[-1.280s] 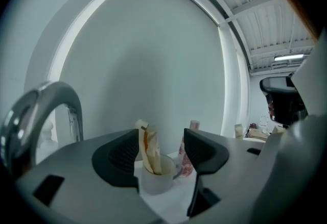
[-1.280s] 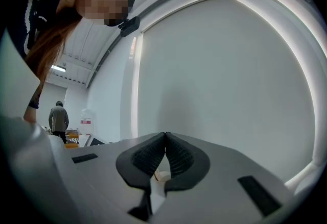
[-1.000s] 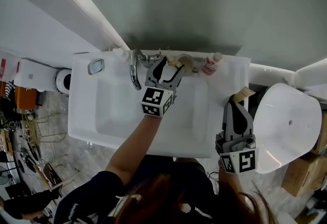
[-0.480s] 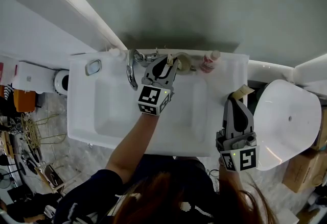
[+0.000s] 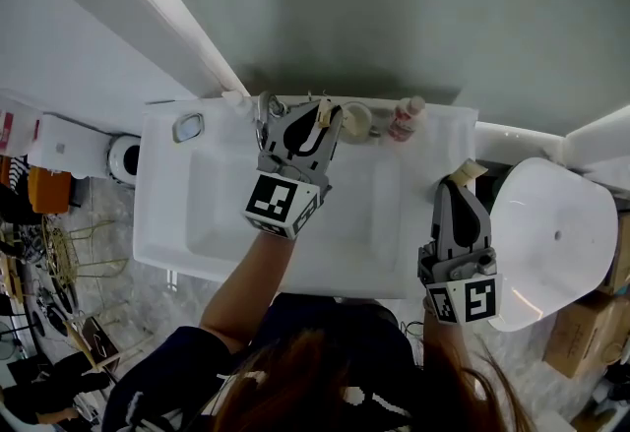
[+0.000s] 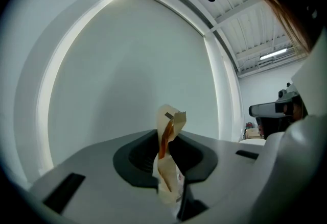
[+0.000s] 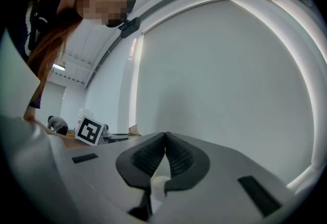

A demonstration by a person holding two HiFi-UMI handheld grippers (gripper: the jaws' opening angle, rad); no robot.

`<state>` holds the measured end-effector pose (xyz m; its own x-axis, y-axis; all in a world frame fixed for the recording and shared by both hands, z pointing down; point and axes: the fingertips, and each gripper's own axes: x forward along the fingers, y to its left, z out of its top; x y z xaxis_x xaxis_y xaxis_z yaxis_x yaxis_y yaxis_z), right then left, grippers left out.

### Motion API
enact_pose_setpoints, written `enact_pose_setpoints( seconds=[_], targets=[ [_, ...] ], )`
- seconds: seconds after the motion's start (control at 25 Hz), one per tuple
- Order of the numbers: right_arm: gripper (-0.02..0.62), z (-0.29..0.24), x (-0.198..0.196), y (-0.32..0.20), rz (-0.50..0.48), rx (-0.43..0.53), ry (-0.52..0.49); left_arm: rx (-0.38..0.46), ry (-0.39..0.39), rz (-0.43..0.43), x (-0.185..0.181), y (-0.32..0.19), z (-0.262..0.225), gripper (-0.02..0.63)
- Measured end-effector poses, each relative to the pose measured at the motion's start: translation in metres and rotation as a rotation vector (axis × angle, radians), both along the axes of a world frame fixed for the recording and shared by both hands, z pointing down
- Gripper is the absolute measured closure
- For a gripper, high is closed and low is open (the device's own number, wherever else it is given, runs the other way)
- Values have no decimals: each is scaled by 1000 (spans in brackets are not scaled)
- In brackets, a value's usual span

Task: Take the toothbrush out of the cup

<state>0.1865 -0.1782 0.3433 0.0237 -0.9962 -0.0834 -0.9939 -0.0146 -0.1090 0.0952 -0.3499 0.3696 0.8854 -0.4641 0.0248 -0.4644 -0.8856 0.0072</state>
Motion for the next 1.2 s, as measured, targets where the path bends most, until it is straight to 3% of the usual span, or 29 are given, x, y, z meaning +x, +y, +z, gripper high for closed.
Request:
enact_pose_setpoints(
  seconds=[0.24, 0.6, 1.0, 1.2],
  targets=[
    [580, -5, -5, 10, 17, 12, 41, 26, -2, 4, -28, 27, -26, 531],
    [580, -5, -14, 27, 61, -7, 121, 38, -31, 13, -68, 69, -26, 531],
    [580, -9, -20, 45, 112, -4, 101, 43, -57, 29, -99, 81, -16, 532],
    [580, -21, -25, 45, 153, 14, 119, 47, -21, 74, -100, 79, -17, 532]
  ],
)
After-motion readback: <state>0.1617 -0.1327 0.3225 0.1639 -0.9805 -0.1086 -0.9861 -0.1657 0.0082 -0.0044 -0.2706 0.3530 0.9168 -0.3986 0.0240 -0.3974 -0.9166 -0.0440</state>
